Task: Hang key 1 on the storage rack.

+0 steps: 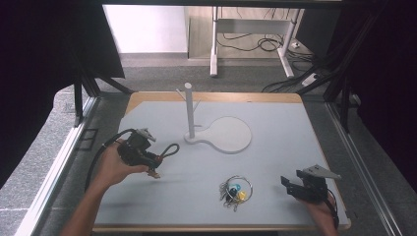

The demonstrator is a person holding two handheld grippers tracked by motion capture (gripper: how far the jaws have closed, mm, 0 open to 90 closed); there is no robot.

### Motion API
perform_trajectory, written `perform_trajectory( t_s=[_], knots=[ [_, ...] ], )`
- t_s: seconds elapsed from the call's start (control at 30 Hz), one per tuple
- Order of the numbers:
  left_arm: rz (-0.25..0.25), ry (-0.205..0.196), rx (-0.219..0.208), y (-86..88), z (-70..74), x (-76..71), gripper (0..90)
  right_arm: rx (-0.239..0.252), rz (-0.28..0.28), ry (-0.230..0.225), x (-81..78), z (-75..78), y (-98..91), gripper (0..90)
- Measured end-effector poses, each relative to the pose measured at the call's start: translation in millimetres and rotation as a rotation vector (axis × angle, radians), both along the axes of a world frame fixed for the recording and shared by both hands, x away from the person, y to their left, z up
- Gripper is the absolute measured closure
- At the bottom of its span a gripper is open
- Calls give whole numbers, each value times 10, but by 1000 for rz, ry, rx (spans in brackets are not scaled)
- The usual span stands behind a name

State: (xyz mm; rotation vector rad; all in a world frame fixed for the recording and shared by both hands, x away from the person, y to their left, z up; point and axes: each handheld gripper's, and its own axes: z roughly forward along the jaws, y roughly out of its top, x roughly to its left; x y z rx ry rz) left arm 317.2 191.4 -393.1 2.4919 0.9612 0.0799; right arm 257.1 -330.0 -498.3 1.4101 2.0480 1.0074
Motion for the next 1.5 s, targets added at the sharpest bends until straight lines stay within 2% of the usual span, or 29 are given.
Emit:
perform_trajectory(
  t_s=[0.7, 1.0, 1.5],
  knots=[
    [28, -22, -32, 57, 173, 97, 665, -3, 0, 6, 5, -5, -6, 319],
    [47, -52, -44, 60, 227, 152, 665, -2, -2, 11, 10, -15, -3, 319],
    [53, -61, -49, 55, 344, 269, 665, -8, 4, 16, 17, -26, 16, 319]
  ],
)
